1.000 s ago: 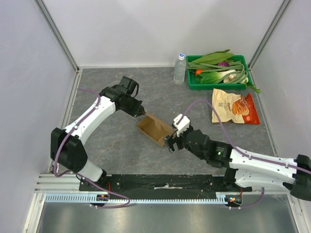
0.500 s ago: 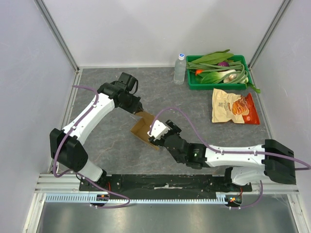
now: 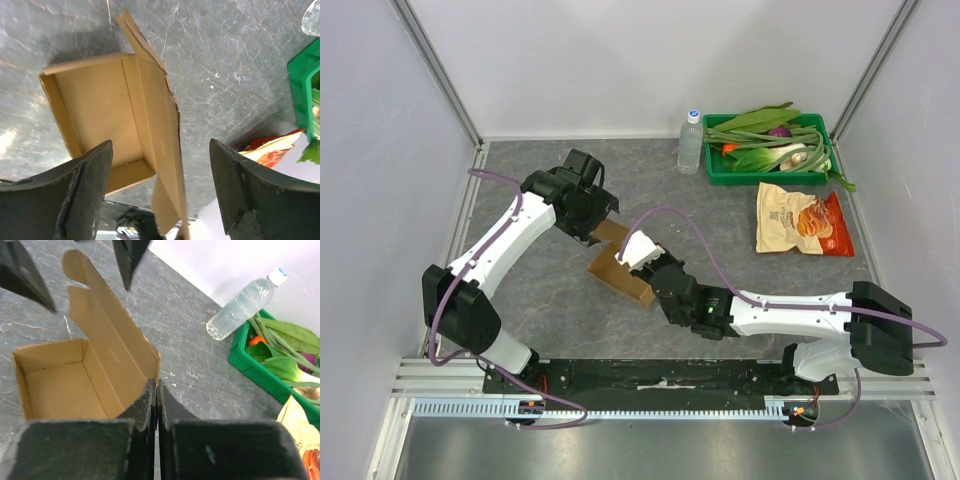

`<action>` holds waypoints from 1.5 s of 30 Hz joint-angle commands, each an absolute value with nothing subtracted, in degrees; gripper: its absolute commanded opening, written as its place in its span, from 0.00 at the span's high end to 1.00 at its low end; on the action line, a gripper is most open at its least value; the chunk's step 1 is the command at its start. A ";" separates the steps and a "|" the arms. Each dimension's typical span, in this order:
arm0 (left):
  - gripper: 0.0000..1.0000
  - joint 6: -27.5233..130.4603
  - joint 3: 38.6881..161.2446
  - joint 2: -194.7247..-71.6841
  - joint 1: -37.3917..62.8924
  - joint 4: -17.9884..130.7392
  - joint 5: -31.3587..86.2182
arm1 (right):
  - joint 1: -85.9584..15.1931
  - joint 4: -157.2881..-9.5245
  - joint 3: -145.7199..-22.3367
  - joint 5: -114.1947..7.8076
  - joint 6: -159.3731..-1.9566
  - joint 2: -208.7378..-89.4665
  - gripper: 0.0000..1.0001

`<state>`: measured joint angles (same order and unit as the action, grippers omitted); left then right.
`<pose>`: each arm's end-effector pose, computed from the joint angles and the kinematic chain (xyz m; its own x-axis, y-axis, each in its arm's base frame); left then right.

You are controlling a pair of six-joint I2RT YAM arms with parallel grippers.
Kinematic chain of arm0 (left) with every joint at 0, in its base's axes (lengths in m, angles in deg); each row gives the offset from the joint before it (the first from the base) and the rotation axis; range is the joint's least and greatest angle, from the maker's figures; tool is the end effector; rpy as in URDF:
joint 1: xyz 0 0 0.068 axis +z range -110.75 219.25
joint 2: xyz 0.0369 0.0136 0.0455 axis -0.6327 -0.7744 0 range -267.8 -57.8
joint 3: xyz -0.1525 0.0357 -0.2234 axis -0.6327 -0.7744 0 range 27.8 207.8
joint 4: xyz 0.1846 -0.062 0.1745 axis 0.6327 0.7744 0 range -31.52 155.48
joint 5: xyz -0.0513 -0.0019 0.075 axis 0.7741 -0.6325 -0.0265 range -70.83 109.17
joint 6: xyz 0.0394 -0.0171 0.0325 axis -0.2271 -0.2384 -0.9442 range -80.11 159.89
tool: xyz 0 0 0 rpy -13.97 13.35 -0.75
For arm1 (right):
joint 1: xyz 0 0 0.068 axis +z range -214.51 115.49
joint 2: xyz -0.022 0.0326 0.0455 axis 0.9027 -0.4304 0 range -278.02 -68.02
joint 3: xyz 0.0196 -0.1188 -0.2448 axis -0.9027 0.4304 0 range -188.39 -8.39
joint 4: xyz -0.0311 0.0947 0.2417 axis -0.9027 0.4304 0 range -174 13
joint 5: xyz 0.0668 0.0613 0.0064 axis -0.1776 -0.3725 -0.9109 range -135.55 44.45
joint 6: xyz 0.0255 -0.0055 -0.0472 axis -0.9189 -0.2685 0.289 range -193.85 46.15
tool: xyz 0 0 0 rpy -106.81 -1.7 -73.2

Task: Fold the paper box

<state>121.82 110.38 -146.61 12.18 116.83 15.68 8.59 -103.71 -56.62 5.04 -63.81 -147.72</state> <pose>0.2784 -0.1400 0.3117 -0.5396 -0.8341 -0.1145 -0.7358 0.5333 -0.4173 0.1157 0.2863 0.2768 0.0092 -0.3505 -0.9365 -0.3920 0.8604 -0.3258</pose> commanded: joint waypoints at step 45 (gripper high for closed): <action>0.11 59.66 113.58 -174.61 53.93 96.62 14.24 | -6.33 -100.17 -38.89 -21.65 -76.84 -119.70 1.00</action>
